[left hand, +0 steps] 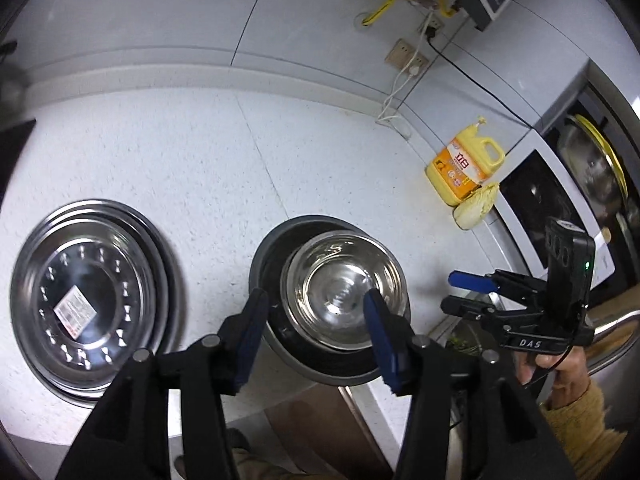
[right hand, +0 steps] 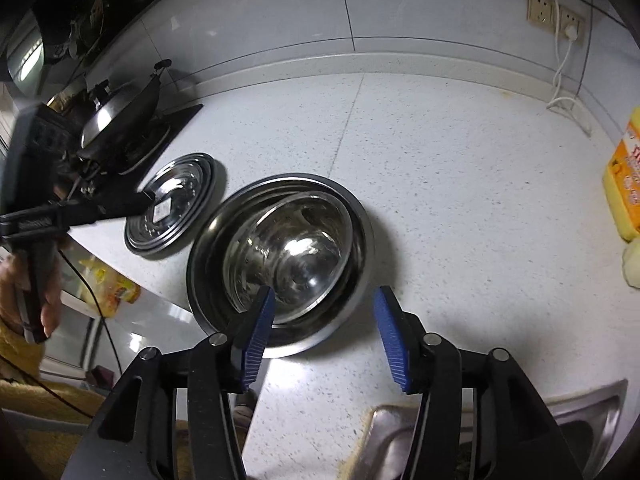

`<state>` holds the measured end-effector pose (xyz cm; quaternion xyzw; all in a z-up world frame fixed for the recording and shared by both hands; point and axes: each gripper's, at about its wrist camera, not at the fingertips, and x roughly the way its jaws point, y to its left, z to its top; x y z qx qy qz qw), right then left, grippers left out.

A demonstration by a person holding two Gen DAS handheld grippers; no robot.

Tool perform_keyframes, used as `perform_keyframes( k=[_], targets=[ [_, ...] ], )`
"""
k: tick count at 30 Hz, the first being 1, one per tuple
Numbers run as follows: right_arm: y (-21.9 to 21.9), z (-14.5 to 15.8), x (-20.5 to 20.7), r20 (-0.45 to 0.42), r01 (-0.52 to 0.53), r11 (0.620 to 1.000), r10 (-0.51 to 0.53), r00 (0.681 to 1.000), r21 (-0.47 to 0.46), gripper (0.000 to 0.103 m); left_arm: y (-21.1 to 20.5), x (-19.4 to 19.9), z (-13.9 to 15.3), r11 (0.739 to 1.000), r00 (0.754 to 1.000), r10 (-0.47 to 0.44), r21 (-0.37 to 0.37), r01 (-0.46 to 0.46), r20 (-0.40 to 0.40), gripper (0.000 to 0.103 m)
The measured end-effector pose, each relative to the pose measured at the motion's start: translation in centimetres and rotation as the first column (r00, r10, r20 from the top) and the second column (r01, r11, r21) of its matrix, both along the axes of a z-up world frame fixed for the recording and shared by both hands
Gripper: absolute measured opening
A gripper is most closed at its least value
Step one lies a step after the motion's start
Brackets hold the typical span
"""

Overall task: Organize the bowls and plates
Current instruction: 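Carry the small steel bowl with both grippers over the nested bowls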

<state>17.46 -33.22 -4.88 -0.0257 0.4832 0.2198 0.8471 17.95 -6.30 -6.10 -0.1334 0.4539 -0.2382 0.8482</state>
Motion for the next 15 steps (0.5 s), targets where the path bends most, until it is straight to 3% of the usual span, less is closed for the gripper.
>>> perform_keyframes(
  k=[1,2,9,15],
  targets=[
    [-0.1,0.1,-0.3,0.004,0.003,1.0,-0.003,1.0,-0.001,0.047,0.0,-0.2,0.0,1.0,1.0,0.002,0.01,-0.002,0.004,0.062],
    [-0.1,0.1,-0.6,0.008,0.008,1.0,-0.008,1.0,-0.004,0.048,0.1,-0.4,-0.1,1.0,1.0,0.005,0.021,-0.005,0.003,0.063],
    [0.1,-0.4,-1.4,0.015,0.034,0.999,-0.033,0.999,-0.034,0.052,0.3,-0.7,-2.4,0.999,0.996,0.032,0.031,-0.03,-0.079,0.063],
    [0.1,-0.6,-1.6,0.009,0.038,0.998,-0.037,0.999,-0.046,0.052,0.8,-0.8,-3.3,0.998,0.993,0.061,0.042,-0.057,-0.102,0.063]
  ],
)
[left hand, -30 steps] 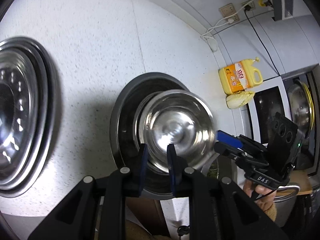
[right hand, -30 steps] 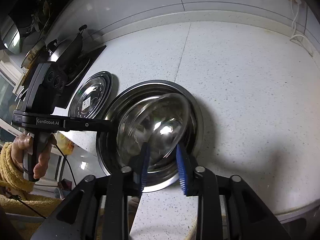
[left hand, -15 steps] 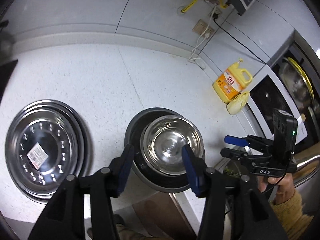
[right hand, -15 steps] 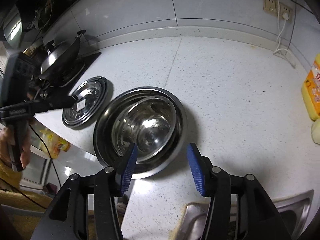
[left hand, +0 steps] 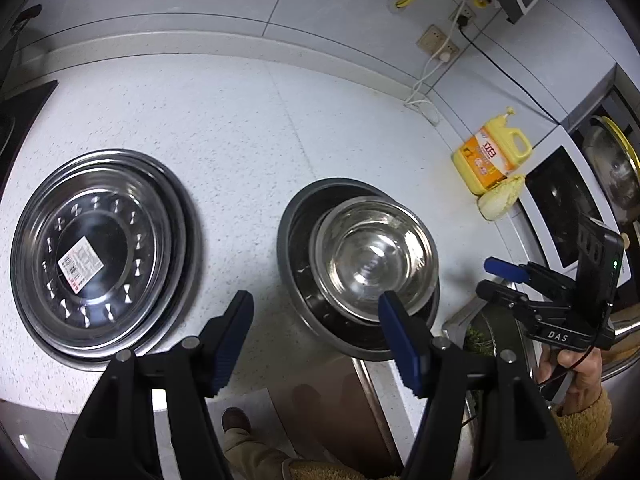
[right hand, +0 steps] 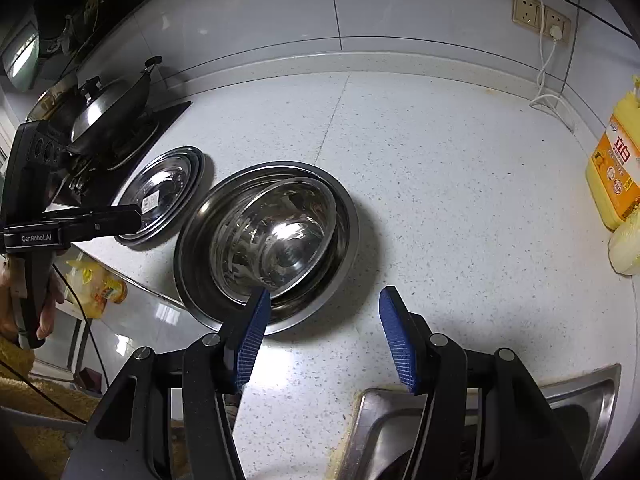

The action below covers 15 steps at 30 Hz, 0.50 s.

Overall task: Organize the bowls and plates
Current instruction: 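Carry the small steel bowl with both grippers over the nested bowls, then lower the small steel bowl into the medium bowl with both grippers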

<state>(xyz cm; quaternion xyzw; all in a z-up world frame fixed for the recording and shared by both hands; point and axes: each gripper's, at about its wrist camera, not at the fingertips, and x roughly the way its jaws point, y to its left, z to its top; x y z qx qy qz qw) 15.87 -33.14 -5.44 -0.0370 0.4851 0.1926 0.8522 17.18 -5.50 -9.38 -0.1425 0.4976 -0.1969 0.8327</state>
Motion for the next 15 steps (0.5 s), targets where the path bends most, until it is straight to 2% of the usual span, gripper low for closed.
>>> perform_keyframes(
  k=[6,15],
  targets=[
    [-0.7,0.0,0.2,0.01,0.028,0.999,-0.028,1.0,-0.017,0.055,-0.2,0.3,-0.4,1.0,1.0,0.013,0.029,-0.012,-0.006,0.063],
    [-1.2,-1.0,1.1,-0.023,0.051,0.998,-0.052,0.998,-0.026,0.056,-1.3,0.8,-2.0,0.998,0.999,0.008,0.057,-0.005,-0.048,0.063]
  ],
)
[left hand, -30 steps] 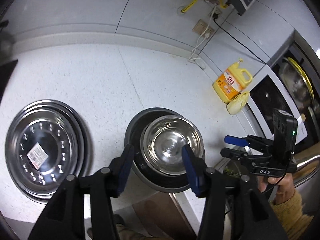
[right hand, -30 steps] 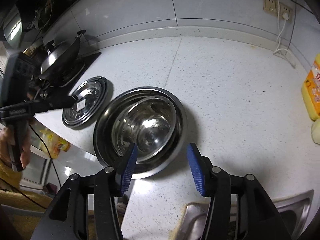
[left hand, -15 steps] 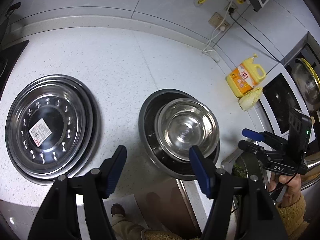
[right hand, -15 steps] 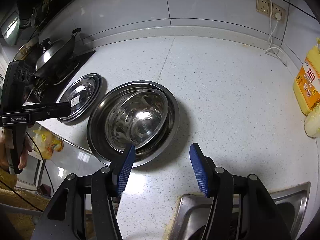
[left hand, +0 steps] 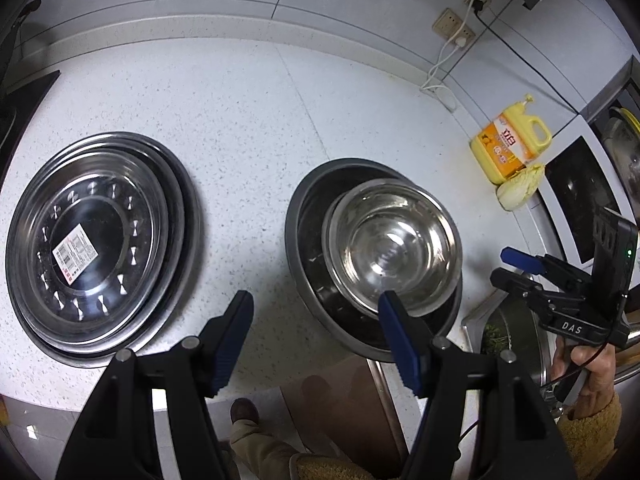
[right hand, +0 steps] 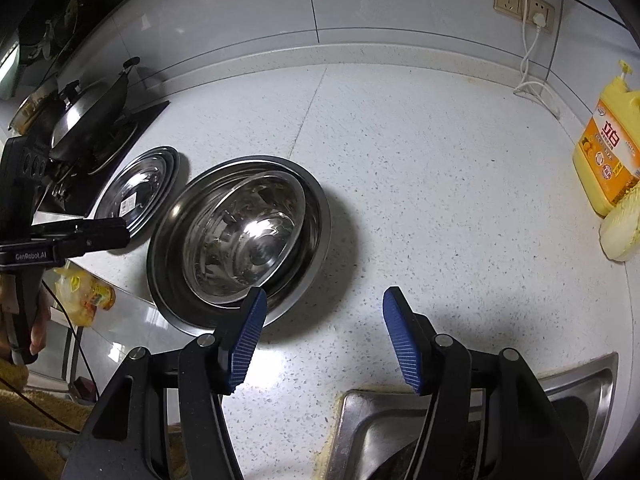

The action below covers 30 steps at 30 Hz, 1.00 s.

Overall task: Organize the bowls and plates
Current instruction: 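Lower the small steel bowl into the medium bowl with both grippers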

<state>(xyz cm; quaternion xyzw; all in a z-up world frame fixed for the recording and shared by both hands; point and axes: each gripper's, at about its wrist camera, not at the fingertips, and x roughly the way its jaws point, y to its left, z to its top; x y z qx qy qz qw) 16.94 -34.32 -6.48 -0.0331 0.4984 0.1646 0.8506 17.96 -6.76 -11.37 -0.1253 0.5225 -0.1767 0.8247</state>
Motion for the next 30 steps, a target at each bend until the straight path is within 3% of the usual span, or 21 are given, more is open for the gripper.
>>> perform_keyframes(
  k=[9,30],
  targets=[
    [-0.1,-1.1,1.3,-0.024,0.006,1.0,-0.006,1.0,-0.015,0.056,0.1,1.1,-1.2,0.998,0.998,0.054,0.017,-0.054,-0.018,0.063],
    [0.0,-3.0,4.1,-0.08,-0.004,1.0,0.002,0.997,-0.029,0.056,-0.8,2.9,-3.6,0.997,0.996,0.065,0.035,-0.063,-0.066,0.063]
  ],
)
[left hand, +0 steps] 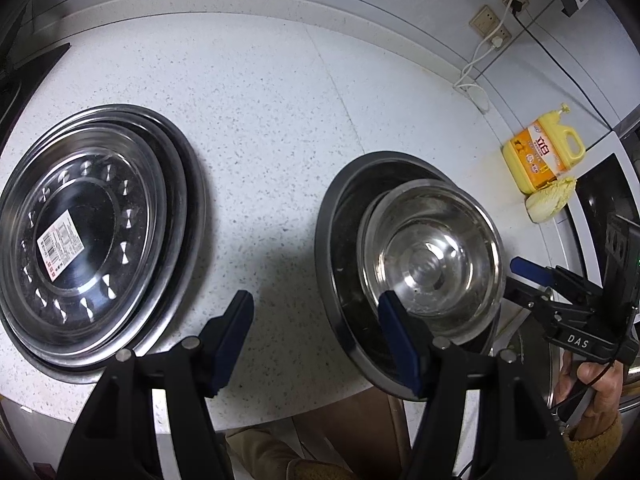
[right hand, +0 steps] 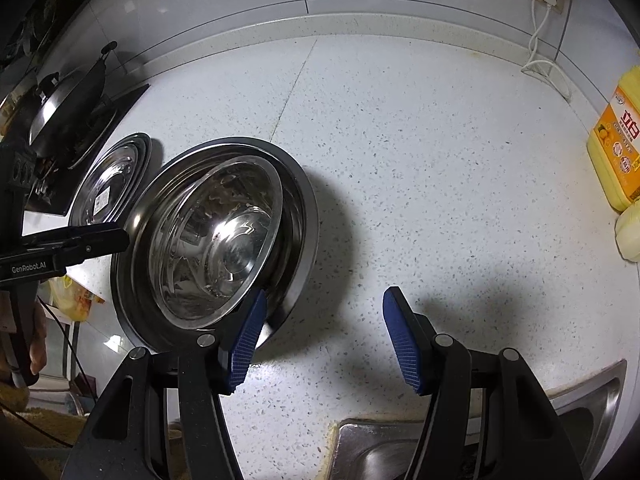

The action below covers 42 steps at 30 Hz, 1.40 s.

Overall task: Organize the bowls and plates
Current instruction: 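Lower the small steel bowl into the medium bowl with both grippers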

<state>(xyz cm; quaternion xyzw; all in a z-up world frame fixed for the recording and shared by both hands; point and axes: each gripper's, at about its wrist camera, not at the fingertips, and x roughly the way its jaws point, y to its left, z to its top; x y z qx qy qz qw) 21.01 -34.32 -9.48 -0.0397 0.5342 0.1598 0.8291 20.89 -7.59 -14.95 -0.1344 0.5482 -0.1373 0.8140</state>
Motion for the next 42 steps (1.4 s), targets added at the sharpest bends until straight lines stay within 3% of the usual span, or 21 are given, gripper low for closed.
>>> perform_keyframes(
  k=[18,25,33,35,36,37,42],
  targets=[
    [-0.1,-0.3,0.6,-0.01,-0.01,1.0,0.01,1.0,0.006,0.056,-0.4,0.4,-0.7,1.0,1.0,0.011,-0.017,-0.012,-0.025,0.063],
    [-0.1,-0.9,0.9,-0.032,-0.019,0.999,0.02,0.999,0.028,0.054,0.1,0.8,-1.9,0.999,0.996,0.032,-0.027,-0.035,-0.082,0.063],
    [0.4,-1.6,2.0,-0.071,-0.048,0.995,0.054,0.996,0.083,0.025,0.3,1.6,-2.1,0.998,0.994,0.037,-0.055,-0.043,-0.107,0.062],
    [0.7,-1.6,2.1,-0.074,-0.059,0.994,0.066,0.995,0.091,0.02,0.1,1.8,-2.2,0.996,0.994,0.023,-0.087,-0.032,-0.104,0.047],
    [1.0,-1.6,2.1,-0.074,-0.065,0.994,0.072,0.995,0.089,0.018,0.1,1.9,-2.2,0.988,0.994,0.006,-0.15,-0.021,-0.105,0.027],
    [1.1,-1.6,2.0,-0.072,-0.066,0.994,0.072,0.995,0.085,0.018,0.1,2.0,-2.2,0.983,0.994,-0.005,-0.185,-0.015,-0.107,0.024],
    [0.7,-1.6,1.9,-0.081,-0.052,0.994,0.06,0.995,0.1,0.017,0.6,2.2,-2.3,0.981,0.995,0.014,-0.189,-0.034,-0.103,0.011]
  ],
)
